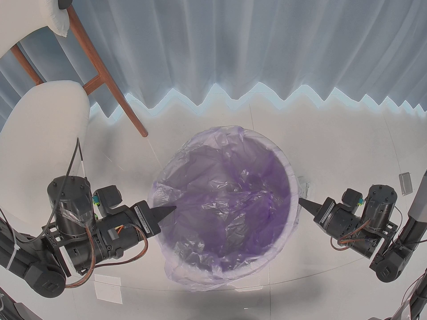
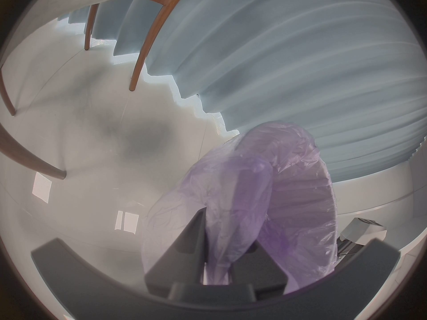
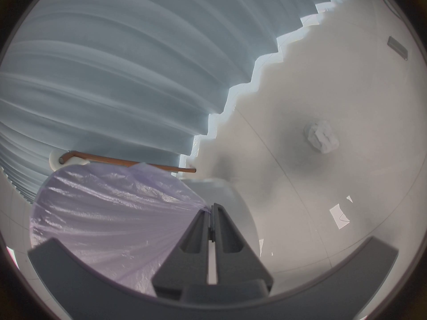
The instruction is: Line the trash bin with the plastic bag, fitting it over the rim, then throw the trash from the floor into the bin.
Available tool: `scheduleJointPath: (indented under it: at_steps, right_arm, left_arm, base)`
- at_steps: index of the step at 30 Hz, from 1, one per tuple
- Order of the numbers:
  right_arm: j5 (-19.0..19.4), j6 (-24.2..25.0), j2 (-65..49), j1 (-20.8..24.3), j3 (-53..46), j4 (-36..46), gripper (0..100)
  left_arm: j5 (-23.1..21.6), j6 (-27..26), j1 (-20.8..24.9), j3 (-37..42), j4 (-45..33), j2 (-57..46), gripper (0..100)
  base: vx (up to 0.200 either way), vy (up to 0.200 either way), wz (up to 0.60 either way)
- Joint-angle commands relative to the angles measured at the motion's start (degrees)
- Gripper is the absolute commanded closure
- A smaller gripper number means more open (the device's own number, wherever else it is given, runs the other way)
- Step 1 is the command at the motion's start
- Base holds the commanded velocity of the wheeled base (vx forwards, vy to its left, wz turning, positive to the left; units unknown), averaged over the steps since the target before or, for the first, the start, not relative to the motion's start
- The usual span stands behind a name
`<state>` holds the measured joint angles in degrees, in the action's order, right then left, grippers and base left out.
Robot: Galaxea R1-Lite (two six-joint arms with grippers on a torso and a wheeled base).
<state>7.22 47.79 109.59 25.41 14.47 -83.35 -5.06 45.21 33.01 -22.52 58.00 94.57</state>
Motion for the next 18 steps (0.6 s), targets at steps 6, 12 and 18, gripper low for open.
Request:
scheduleJointPath:
  at_steps: [6,12,18]
  right_arm:
    - [-1.94,-0.24,3.7,-0.18,-1.55,-2.26,0]
    - [-4.93,0.11,-1.66,1.49,-7.88,-3.31,0]
    - [-5.02,1.52,-2.98,8.7,-13.94,-3.49,0]
  left_arm:
    - [-0.04,0.22,-0.05,1.25,0.09,0.17,100]
    - [1.19,0.31,-1.81,-1.65,0.0,2.63,100]
    - [4.36,1.54,-1.37,-4.38,-0.17,5.8,100]
  base:
    - [0.0,0.0,0.0]
    - [0.0,0.0,0.0]
    - [0.0,0.0,0.0]
